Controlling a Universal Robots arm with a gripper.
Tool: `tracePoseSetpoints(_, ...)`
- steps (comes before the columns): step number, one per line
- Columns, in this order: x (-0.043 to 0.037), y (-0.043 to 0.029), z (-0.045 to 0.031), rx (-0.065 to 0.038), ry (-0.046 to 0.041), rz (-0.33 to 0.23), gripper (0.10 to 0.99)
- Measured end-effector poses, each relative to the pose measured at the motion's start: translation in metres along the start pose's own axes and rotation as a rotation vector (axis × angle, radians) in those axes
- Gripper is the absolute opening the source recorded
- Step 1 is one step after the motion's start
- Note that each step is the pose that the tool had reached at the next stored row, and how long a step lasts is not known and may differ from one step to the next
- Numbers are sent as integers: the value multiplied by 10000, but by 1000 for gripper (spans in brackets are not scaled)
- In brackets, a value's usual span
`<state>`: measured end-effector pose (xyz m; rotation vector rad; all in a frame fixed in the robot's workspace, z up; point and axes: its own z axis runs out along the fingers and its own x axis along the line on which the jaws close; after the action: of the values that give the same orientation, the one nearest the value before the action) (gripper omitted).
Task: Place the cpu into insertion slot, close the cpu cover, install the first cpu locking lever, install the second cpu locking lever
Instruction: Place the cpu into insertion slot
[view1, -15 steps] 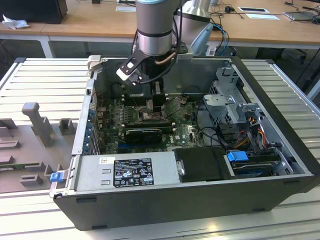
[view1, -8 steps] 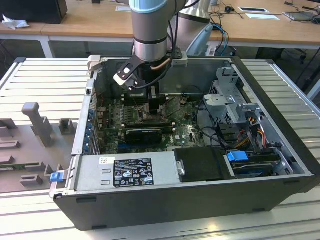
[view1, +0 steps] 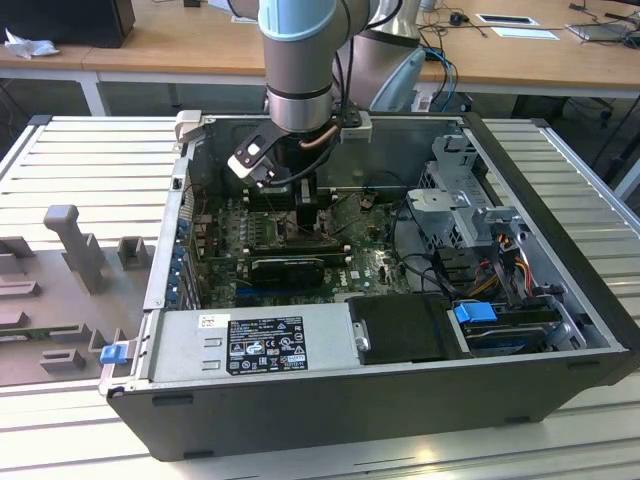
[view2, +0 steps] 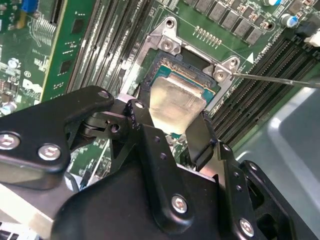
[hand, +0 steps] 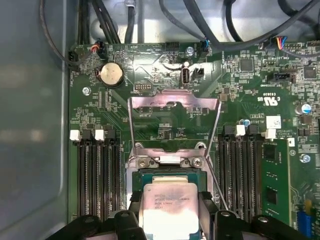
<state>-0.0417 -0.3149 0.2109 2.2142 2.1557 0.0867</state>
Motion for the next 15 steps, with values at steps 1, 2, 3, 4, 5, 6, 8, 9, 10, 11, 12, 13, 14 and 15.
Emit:
tracePoseSetpoints(1, 0, -3, 13, 0, -2, 16, 529)
tracePoseSetpoints(2, -1, -4, 21, 0, -2, 16, 529)
tracePoseSetpoints(3, -1, -5, 29, 0, -2, 15, 529)
tracePoseSetpoints(4, -1, -5, 36, 0, -2, 15, 529)
tracePoseSetpoints(5, -1, -7, 45, 0, -2, 17, 529)
tracePoseSetpoints(6, -1, -7, 54, 0, -4, 17, 529)
tracePoseSetpoints(8, -1, -9, 78, -1, -5, 17, 529)
tracePoseSetpoints(9, -1, -10, 90, 3, -8, 16, 529)
tracePoseSetpoints(10, -1, -11, 98, 3, -9, 16, 529)
tracePoseSetpoints(11, -2, -11, 99, 2, -11, 16, 529)
tracePoseSetpoints(12, -1, -11, 99, 1, -10, 17, 529)
tracePoseSetpoints(13, -1, -11, 100, 0, -9, 17, 529)
tracePoseSetpoints(14, -1, -11, 100, 0, -8, 16, 529)
tracePoseSetpoints(15, -1, -13, 100, -4, -7, 18, 529)
